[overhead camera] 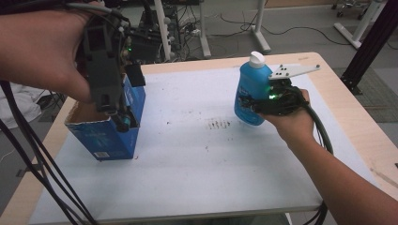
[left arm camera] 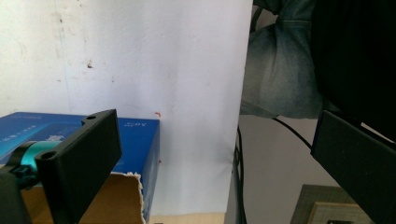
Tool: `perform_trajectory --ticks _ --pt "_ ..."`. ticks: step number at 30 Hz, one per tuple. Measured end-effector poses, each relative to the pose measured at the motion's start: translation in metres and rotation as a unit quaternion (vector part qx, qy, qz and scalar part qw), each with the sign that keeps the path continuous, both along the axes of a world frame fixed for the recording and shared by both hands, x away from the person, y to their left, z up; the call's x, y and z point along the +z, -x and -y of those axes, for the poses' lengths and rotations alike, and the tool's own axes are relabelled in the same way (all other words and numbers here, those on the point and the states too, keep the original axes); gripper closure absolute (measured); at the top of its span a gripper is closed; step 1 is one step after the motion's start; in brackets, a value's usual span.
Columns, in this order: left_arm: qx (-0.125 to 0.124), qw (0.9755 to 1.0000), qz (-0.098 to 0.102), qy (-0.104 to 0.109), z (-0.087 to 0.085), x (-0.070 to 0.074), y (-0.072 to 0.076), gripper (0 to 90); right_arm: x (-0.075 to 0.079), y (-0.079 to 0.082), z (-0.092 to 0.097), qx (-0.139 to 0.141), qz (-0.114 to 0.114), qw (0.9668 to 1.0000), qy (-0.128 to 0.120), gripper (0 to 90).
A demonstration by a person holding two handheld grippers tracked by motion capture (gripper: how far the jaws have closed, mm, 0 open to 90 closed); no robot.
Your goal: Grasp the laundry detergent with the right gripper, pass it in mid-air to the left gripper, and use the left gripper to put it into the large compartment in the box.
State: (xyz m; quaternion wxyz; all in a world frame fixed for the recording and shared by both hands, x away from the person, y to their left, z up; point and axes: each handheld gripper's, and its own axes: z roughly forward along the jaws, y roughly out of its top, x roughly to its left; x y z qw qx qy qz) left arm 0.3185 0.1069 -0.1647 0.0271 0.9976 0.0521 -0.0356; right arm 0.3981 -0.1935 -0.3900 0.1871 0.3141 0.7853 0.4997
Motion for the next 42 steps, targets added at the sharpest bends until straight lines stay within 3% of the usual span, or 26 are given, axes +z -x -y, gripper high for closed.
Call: perform_trajectory --ticks 7,15,27,42 --pt "-0.004 0.9998 0.016 -0.010 0.012 -0.003 -0.003 1.7 0.014 0.016 -0.010 0.053 0.003 0.9986 0.002 46.3" --pt "-0.008 0.9996 0.023 -0.013 0.024 -0.012 -0.010 1.7 0.022 0.038 -0.028 0.119 0.008 0.9928 0.009 46.3" --pt "-0.021 0.9989 0.039 -0.012 0.039 -0.021 -0.012 1.7 0.022 0.062 -0.062 0.211 0.006 0.9773 0.012 46.4" --pt "-0.040 0.9982 0.041 -0.018 0.056 -0.034 -0.009 1.7 0.021 0.077 -0.093 0.287 0.001 0.9578 0.017 46.4"
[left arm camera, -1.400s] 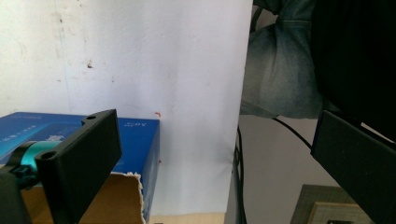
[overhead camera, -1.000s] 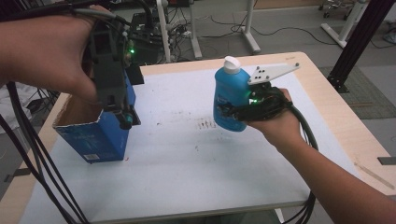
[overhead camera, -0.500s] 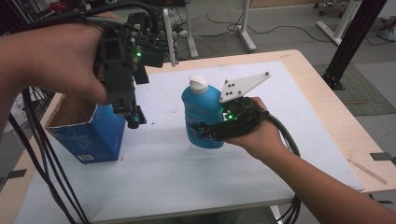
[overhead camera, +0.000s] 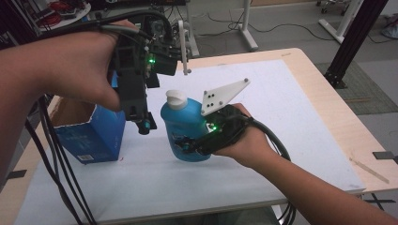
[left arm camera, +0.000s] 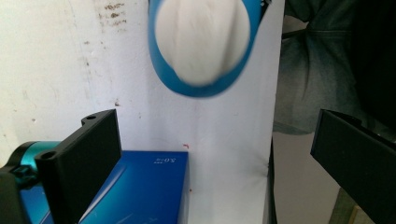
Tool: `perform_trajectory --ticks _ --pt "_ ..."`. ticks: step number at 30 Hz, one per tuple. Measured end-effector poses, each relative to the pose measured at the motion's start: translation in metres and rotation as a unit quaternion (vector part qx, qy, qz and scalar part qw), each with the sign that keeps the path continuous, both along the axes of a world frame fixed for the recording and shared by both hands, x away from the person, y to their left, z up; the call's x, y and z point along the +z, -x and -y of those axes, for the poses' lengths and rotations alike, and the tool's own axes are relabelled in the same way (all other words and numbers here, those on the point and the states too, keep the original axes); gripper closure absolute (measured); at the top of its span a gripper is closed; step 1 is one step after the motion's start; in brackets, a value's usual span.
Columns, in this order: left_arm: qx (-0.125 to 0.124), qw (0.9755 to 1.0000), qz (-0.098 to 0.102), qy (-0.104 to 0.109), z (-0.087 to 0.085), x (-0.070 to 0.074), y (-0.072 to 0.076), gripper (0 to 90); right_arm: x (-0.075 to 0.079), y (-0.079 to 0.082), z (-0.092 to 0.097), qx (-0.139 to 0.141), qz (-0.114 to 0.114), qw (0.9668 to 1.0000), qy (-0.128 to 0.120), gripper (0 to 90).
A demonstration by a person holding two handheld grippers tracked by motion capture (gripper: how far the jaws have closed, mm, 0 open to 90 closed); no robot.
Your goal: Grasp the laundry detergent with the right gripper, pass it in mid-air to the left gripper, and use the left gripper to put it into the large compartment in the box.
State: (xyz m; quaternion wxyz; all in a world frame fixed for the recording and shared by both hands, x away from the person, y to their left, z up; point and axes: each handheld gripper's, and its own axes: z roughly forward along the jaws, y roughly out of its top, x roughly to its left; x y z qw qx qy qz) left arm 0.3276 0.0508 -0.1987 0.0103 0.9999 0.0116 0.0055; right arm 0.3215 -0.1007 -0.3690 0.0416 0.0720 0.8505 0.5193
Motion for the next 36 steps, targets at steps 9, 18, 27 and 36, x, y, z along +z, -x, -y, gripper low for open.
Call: perform_trajectory --ticks 9,18,27,36 --pt "-0.006 0.9999 -0.001 -0.009 0.007 -0.010 0.001 1.7 0.001 0.005 -0.014 0.024 -0.005 0.9997 0.001 46.5" --pt "-0.013 0.9997 0.004 -0.018 0.012 -0.021 0.004 1.8 0.004 0.006 -0.022 0.039 -0.011 0.9992 -0.003 46.6" --pt "-0.019 0.9992 0.013 -0.031 0.017 -0.029 0.005 1.7 0.006 0.004 -0.027 0.044 -0.013 0.9989 -0.011 46.7" --pt "-0.024 0.9990 0.015 -0.036 0.018 -0.034 0.005 1.8 0.008 0.005 -0.029 0.047 -0.018 0.9986 -0.017 46.7"
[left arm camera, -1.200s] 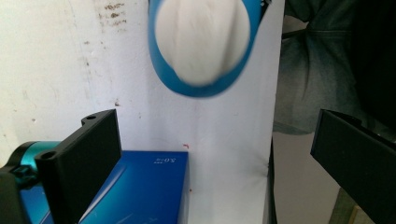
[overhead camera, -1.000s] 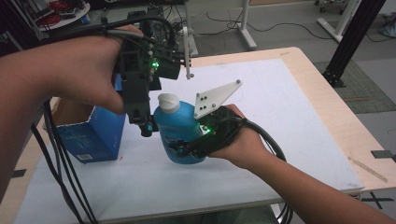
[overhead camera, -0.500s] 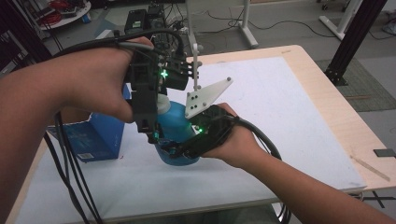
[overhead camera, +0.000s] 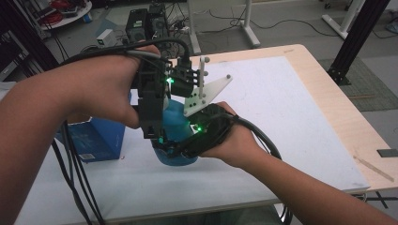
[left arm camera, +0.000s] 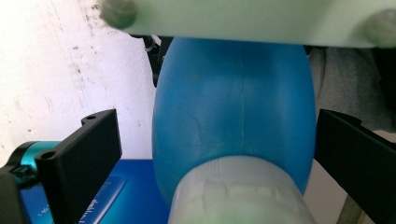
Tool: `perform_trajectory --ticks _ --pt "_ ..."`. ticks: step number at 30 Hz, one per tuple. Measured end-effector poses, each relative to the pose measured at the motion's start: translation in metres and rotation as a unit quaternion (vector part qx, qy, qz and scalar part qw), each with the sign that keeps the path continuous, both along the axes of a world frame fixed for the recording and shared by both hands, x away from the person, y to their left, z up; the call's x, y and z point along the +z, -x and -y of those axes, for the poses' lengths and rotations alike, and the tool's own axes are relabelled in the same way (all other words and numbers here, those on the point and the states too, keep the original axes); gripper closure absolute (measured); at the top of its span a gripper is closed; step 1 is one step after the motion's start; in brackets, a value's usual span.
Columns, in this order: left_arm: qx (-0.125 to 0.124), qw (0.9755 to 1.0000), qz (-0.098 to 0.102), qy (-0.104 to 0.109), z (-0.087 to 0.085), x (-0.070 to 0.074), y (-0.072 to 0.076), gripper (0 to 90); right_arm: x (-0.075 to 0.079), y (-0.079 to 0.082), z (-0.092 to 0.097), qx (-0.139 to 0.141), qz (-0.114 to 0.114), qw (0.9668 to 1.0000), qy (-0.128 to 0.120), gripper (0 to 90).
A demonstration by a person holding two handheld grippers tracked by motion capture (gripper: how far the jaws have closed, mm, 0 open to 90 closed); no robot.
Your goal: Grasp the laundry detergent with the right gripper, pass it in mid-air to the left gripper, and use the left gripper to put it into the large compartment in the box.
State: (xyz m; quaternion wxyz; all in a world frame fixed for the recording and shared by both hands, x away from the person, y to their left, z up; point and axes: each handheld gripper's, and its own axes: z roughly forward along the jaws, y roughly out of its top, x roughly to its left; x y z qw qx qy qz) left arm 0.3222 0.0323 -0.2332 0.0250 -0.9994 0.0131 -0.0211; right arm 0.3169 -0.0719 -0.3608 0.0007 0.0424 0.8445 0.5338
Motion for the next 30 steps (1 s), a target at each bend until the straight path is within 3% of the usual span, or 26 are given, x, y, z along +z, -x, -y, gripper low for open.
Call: perform_trajectory --ticks 14,16,30 --pt "0.003 0.9999 0.008 -0.007 0.0020 -0.0039 0.0004 3.1 0.0006 -0.0001 -0.0004 0.001 -0.001 1.0000 -0.003 46.7" --pt "0.001 0.9999 0.006 -0.009 0.0024 -0.0042 0.0007 9.4 0.0005 -0.0002 -0.0006 0.001 -0.001 1.0000 -0.003 46.7" --pt "-0.001 0.9998 0.015 -0.013 0.0020 -0.0060 0.0004 15.2 -0.0013 -0.0008 -0.0026 0.002 0.000 1.0000 0.001 46.8"
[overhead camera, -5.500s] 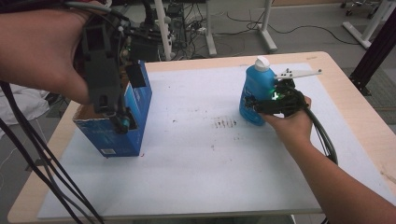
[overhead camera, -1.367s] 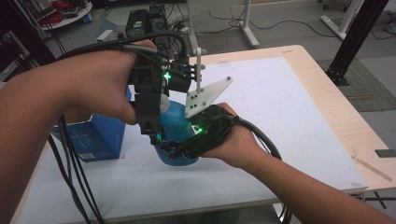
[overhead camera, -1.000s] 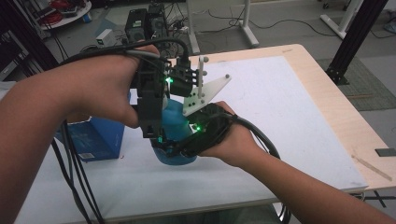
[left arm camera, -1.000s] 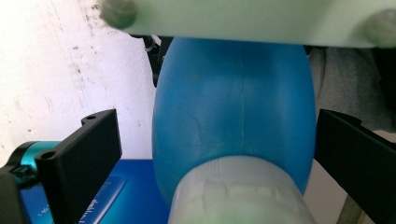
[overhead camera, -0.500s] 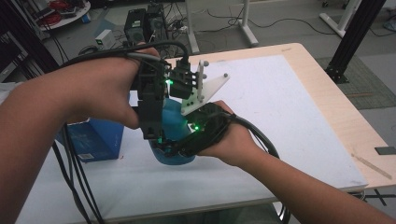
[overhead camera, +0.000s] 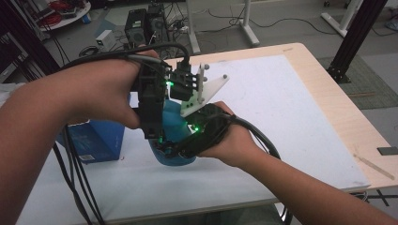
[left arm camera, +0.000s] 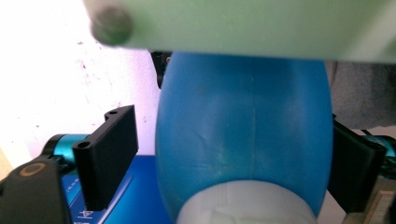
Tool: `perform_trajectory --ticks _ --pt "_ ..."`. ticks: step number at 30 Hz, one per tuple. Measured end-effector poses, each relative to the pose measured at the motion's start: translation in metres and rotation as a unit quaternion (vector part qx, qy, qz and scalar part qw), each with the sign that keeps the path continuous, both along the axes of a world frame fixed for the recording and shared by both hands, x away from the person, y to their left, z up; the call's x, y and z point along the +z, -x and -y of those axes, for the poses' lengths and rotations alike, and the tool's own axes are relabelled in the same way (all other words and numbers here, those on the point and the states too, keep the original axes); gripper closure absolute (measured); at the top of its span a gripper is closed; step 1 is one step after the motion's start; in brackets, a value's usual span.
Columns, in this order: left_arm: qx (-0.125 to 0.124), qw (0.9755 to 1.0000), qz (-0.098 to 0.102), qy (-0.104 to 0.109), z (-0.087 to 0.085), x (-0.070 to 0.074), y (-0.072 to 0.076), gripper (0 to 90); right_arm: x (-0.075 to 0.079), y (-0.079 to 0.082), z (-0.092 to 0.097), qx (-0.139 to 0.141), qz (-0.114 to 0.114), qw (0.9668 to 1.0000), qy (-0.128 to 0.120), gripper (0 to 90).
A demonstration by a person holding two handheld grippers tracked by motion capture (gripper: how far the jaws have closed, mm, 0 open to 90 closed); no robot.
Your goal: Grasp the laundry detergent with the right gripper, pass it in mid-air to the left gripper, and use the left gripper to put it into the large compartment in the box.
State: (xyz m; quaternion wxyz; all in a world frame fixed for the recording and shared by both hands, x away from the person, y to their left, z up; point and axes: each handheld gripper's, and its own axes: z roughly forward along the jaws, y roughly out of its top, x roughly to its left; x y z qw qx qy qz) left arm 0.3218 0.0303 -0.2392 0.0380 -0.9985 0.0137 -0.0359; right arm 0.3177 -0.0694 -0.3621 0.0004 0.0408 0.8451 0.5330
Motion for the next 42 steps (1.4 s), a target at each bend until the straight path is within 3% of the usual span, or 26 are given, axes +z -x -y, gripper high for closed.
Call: perform_trajectory --ticks 30,35,42 --pt "0.002 1.0000 -0.002 -0.006 0.0000 -0.0014 0.0000 31.6 -0.0007 -0.0013 -0.0016 -0.001 -0.006 1.0000 -0.007 46.8" --pt "0.003 0.9999 -0.012 -0.007 0.0018 -0.0023 0.0009 38.5 -0.0009 -0.0004 -0.0021 -0.002 -0.003 1.0000 -0.006 46.8" --pt "0.013 0.9994 -0.025 -0.017 0.0019 -0.0039 0.0017 39.8 -0.0013 0.0007 -0.0027 0.007 -0.005 1.0000 -0.003 46.8"
